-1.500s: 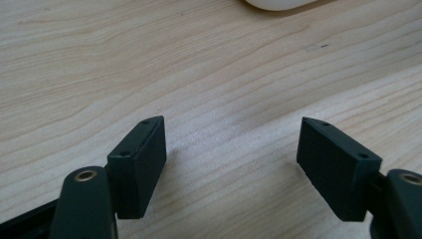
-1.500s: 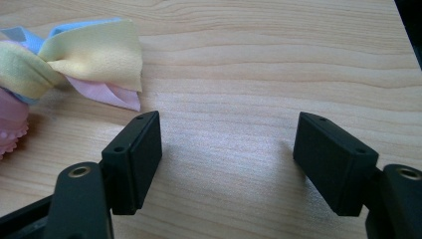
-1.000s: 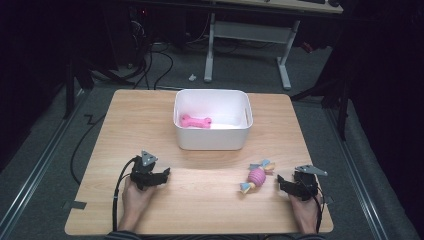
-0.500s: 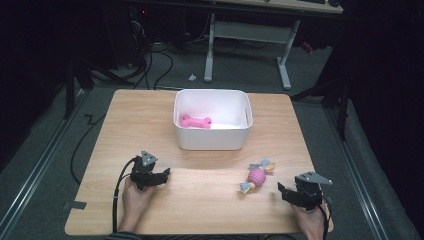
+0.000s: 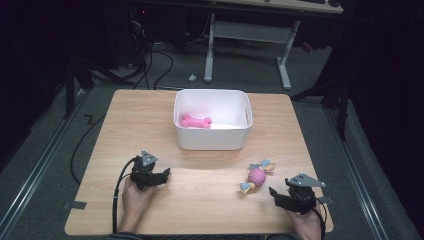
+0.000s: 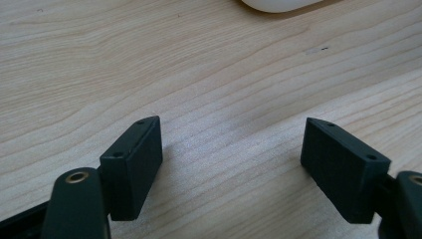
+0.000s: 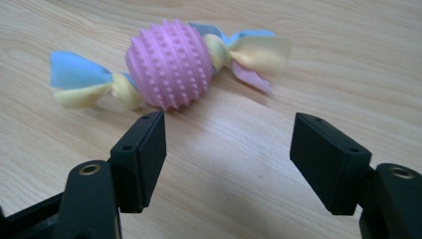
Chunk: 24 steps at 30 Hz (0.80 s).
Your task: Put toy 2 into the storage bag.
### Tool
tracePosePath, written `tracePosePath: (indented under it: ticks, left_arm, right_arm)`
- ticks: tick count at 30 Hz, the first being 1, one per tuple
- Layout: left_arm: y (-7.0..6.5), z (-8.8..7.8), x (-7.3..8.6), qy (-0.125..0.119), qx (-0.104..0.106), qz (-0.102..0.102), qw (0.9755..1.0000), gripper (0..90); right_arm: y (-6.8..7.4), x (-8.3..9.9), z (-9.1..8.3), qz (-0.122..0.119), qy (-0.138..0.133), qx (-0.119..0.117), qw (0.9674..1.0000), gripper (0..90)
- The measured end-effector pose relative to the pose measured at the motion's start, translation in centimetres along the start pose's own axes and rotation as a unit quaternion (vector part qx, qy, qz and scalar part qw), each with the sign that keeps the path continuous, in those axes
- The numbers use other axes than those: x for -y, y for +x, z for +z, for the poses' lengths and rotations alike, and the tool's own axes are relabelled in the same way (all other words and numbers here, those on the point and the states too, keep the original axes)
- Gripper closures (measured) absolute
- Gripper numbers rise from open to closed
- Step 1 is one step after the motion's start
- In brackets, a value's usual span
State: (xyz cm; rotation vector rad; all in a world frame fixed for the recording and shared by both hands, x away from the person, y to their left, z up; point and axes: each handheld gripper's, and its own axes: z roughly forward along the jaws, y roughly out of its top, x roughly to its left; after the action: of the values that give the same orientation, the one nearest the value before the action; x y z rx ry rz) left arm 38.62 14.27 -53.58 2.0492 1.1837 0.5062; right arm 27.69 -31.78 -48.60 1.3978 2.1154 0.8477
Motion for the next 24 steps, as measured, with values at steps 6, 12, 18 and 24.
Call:
tracePosePath:
  ticks: [6, 12, 18, 24]
  left_arm:
    - [0.0, 0.0, 0.0, 0.000, 0.000, 0.000, 1.0000, 24.6]
    - [0.0, 0.0, 0.0, 0.001, -0.001, -0.001, 1.0000, 23.7]
    - [0.0, 0.0, 0.0, 0.001, -0.001, -0.001, 1.0000, 23.7]
    - [0.0, 0.0, 0.0, 0.001, -0.001, -0.001, 1.0000, 23.6]
  right_arm:
    - [0.8, -1.8, 0.4, -0.014, -0.009, -0.030, 0.9994, 32.4]
    - [1.6, -3.3, 1.1, -0.026, -0.010, -0.041, 0.9988, 32.3]
    - [2.4, -4.5, 2.6, -0.039, 0.006, -0.045, 0.9982, 32.3]
    - [2.4, -4.8, 3.7, -0.038, 0.017, -0.045, 0.9981, 32.5]
